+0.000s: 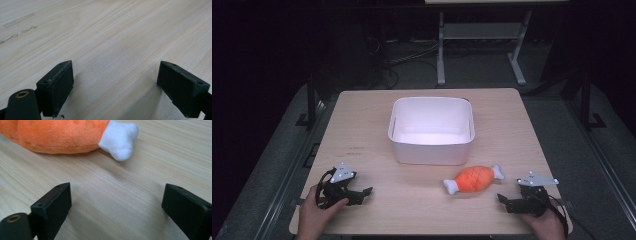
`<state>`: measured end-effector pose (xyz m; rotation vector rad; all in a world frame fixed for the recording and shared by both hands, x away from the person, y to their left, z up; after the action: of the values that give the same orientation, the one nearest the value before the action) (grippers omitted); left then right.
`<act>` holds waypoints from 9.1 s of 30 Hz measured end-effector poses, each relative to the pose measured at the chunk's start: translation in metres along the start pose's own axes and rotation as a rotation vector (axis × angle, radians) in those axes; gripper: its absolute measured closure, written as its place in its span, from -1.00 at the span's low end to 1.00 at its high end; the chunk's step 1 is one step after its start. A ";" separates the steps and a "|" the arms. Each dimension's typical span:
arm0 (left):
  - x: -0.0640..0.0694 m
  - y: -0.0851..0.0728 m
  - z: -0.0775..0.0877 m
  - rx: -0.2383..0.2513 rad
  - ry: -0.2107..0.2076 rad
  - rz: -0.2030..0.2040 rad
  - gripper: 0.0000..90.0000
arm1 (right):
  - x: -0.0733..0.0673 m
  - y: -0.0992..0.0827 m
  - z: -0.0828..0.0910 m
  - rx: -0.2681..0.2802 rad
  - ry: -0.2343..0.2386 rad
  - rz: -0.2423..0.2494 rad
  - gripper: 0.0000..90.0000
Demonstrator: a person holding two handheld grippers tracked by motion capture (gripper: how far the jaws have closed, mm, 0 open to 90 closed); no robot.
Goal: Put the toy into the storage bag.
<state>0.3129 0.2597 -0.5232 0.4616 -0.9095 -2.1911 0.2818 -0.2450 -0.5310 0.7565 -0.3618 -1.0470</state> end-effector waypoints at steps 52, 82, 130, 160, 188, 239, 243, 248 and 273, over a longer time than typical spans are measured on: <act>0.000 0.000 0.000 -0.001 -0.001 -0.001 -0.71 | -0.067 0.089 -0.002 0.026 0.238 0.130 0.99; 0.000 0.000 0.000 -0.003 0.000 -0.005 -0.71 | -0.127 0.110 -0.056 -0.066 0.326 0.245 0.99; 0.000 0.000 0.000 0.000 0.001 -0.002 -0.71 | -0.091 0.072 -0.016 -0.095 0.261 0.198 0.99; 0.000 0.000 0.000 0.000 0.000 -0.002 -0.71 | -0.030 0.071 -0.003 -0.066 0.136 0.097 0.99; 0.000 0.000 0.000 -0.003 0.000 -0.005 -0.71 | -0.005 0.100 0.007 -0.015 0.087 -0.004 -0.26; 0.000 0.000 0.000 -0.003 0.000 -0.005 -0.71 | -0.003 0.093 -0.073 -0.190 0.036 -0.042 -0.70; 0.000 0.000 0.000 -0.003 0.000 -0.005 -0.71 | -0.004 0.094 -0.070 -0.180 0.033 -0.026 -0.46; 0.000 0.000 0.000 -0.003 0.000 -0.006 -0.71 | -0.005 0.095 -0.066 -0.170 0.036 -0.017 -0.23; 0.000 0.000 0.000 -0.003 0.000 -0.005 -0.71 | 0.007 0.099 -0.040 -0.134 0.054 -0.003 -0.31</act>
<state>0.3129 0.2601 -0.5231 0.4632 -0.9054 -2.1970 0.3730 -0.2072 -0.4892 0.6642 -0.2420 -1.0413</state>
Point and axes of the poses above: each handheld gripper's, and its own axes: z roughly backward along the jaws, y roughly out of its top, x roughly to its right, the point moved 7 cm from there along -z, roughly forward along the jaws, and after that the axes turned 4 degrees about -z, right-handed, at the moved point
